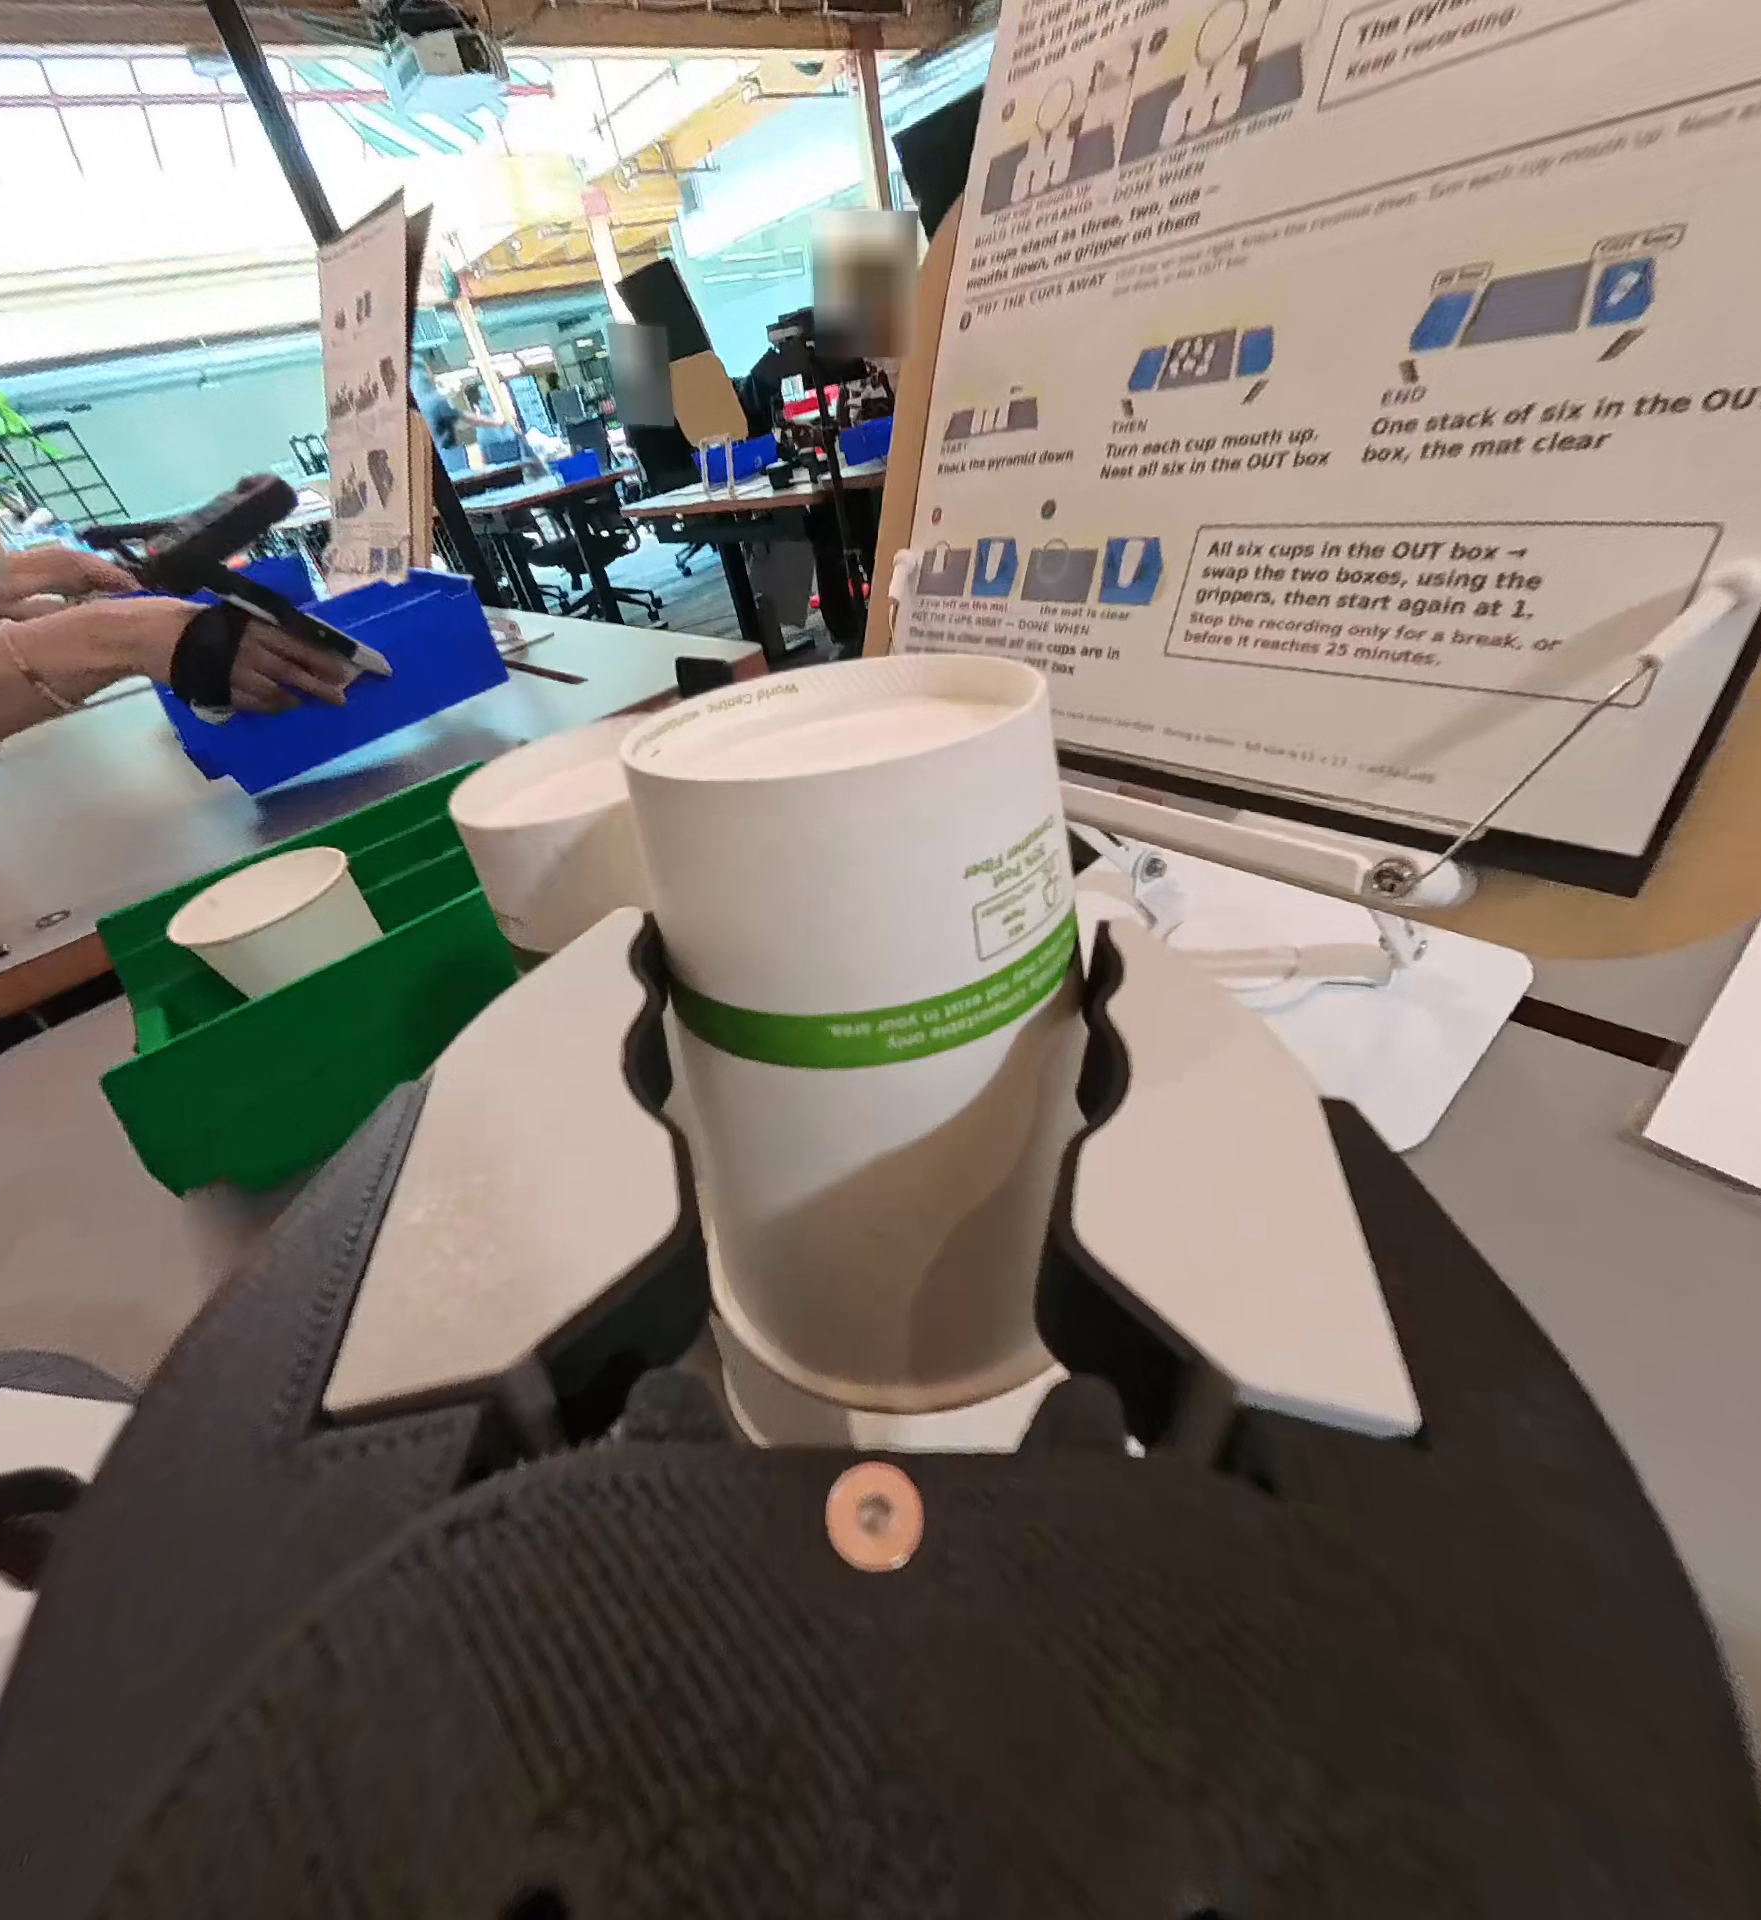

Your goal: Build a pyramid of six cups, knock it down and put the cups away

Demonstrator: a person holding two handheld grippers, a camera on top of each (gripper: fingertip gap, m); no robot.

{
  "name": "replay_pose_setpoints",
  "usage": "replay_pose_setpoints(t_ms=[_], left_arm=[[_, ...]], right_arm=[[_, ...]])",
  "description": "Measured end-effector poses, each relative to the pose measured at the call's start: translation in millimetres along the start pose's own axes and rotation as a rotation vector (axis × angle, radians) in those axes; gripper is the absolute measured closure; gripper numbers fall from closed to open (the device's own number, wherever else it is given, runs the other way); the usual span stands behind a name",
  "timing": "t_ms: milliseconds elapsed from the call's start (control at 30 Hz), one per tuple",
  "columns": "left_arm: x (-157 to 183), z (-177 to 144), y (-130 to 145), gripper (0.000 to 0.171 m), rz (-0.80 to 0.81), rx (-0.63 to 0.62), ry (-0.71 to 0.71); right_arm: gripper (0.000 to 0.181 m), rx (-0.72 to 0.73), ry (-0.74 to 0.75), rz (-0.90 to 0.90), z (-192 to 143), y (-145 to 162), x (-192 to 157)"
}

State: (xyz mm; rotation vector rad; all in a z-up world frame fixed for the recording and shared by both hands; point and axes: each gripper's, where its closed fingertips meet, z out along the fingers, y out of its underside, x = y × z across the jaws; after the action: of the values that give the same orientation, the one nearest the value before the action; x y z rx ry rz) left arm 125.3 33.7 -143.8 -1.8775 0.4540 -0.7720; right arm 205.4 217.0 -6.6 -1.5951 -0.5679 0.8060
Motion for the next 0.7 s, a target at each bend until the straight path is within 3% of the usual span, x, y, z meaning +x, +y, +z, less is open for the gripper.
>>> replay_pose_setpoints(t_ms=[433, 700], left_arm=[[-0.4, -3.1, 0.7, 0.147, -0.132, 0.001, 0.049], [5.7, -2.0, 2.4, 0.147, -0.015, -0.012, 0.034]], right_arm=[[0.102, -0.056, 0.016, -0.070, 10.2, 23.0, -2.9], [0.102, -0.051, 0.008, -0.060, 8.6, 26.6, -0.9]])
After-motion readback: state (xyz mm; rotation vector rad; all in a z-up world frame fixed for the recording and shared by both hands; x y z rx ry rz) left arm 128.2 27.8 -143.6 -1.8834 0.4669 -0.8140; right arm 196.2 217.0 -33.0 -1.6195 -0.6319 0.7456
